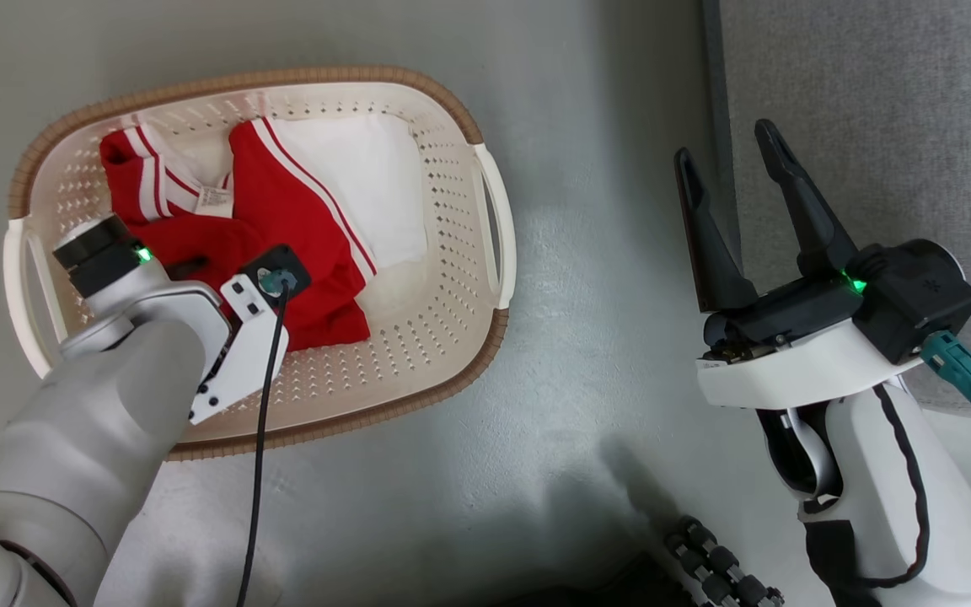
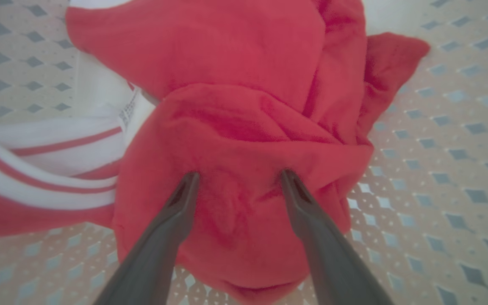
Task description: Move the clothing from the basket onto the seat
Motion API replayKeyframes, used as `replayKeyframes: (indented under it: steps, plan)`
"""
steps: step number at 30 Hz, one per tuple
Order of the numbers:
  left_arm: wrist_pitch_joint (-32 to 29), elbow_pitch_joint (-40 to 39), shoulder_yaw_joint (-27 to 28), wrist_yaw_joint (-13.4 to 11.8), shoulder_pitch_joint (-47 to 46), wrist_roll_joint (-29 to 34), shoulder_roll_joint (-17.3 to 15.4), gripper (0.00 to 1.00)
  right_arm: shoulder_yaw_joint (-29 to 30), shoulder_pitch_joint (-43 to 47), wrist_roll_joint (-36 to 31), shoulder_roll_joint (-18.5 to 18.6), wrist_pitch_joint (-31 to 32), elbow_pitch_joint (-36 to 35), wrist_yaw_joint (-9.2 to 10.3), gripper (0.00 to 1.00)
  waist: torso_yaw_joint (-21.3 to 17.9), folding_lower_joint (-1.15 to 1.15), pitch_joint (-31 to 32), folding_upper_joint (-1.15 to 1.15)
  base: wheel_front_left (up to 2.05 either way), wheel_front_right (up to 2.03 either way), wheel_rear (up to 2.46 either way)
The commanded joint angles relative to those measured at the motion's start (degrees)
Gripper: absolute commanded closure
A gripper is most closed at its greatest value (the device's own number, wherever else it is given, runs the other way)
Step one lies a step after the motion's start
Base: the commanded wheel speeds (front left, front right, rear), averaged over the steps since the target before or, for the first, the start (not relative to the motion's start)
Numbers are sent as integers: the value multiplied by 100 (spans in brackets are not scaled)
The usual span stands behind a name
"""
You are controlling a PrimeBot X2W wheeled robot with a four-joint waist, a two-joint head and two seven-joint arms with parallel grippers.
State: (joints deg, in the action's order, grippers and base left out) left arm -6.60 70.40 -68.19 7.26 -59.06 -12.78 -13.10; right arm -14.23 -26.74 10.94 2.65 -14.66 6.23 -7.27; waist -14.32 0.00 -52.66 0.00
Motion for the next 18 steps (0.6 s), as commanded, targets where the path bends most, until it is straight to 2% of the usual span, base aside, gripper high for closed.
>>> replayKeyframes:
  steps: [1, 13, 14, 15, 16, 17, 18]
  plan:
    - [-19, -4, 52, 23, -76, -38, -88, 0, -120, 132, 64, 22, -34, -154, -22, 0, -23, 0, -81, 0, 0, 0, 0]
    - [-172, 197, -129, 23, -467, 4, -171, 0, -166, -7, 172, 22, -34, -318, -22, 0, -108, 0, -492, 0, 0, 0, 0]
    - [-140, 200, -153, 23, -471, 18, -177, 13, -174, -10, 181, 22, -34, -318, -22, 0, -118, 0, -502, 0, 0, 0, 0]
    - [-106, 202, -172, 23, -467, 18, -183, 56, -180, -12, 190, 22, -34, -317, -22, 0, -127, 0, -507, 0, 0, 0, 0]
    - [-78, 201, -200, 23, -447, 18, -184, 83, -185, -13, 198, 22, -34, -314, -22, 0, -136, 0, -505, 0, 0, 0, 0]
    - [-3, 169, -232, 23, -419, 11, -185, 99, -189, -14, 205, 22, -34, -310, -22, 0, -145, 0, -499, 0, 0, 0, 0]
    - [94, 128, -254, 23, -393, -21, -196, 100, -190, -15, 212, 22, -34, -302, -22, 0, -152, 0, -490, 0, 0, 0, 0]
